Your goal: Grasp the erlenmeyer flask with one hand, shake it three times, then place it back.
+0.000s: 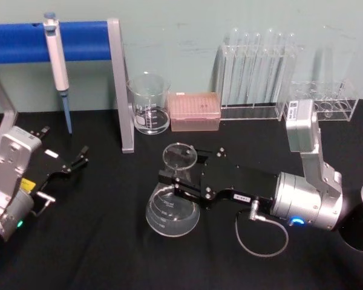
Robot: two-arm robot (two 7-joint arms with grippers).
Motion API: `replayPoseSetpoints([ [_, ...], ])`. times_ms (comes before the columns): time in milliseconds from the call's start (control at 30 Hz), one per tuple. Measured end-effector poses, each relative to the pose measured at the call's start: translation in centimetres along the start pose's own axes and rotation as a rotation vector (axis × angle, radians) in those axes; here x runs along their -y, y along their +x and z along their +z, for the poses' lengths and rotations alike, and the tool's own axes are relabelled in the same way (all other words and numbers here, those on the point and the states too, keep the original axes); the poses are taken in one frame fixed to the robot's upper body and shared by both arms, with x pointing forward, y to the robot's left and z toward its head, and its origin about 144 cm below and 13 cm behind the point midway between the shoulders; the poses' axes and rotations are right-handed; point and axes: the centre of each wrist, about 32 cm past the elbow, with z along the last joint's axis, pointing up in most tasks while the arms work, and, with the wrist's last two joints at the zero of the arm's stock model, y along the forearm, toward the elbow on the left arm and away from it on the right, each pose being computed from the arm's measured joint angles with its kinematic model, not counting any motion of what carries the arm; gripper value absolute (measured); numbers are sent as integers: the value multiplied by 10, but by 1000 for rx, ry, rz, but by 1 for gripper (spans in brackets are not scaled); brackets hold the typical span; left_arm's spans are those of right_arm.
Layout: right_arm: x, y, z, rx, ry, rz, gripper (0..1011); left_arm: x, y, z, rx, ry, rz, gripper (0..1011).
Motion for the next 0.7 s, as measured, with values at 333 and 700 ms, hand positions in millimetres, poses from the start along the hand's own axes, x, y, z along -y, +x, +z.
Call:
replayPoseSetpoints([
  [333,-1,1,-1,2,0,-17,450,0,0,0,0,0,0,1001],
  [700,1,10,0,12,8,-137,450,0,0,0,0,0,0,1001],
])
